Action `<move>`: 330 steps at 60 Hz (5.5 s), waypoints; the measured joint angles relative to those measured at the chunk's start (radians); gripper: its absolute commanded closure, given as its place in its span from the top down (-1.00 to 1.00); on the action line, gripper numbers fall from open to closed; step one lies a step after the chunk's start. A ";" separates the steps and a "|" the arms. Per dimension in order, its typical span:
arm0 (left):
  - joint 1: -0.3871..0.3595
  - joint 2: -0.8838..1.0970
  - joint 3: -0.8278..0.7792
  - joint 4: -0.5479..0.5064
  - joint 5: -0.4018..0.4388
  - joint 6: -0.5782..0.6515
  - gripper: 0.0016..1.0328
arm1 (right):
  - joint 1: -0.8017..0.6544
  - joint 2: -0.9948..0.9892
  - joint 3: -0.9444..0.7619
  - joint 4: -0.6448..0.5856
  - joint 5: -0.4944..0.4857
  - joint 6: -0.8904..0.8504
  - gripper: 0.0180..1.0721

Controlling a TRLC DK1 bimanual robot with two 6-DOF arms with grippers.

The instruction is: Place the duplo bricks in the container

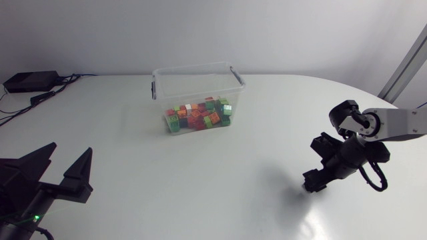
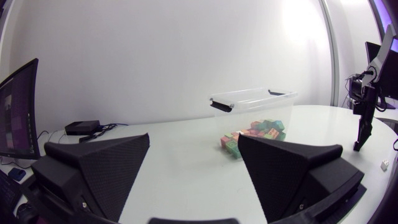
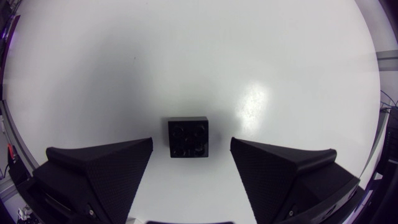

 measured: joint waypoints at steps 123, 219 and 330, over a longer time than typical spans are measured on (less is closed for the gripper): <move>0.000 0.000 0.000 0.000 0.000 0.000 0.92 | 0.568 0.415 1.061 0.349 0.038 0.384 -0.19; 0.000 0.000 0.000 0.000 0.000 0.000 0.92 | 0.513 -0.230 -0.139 -0.375 0.236 -0.113 0.82; 0.000 0.000 0.000 0.000 0.000 0.000 0.92 | 0.539 0.025 0.634 -0.371 -0.025 0.063 -0.45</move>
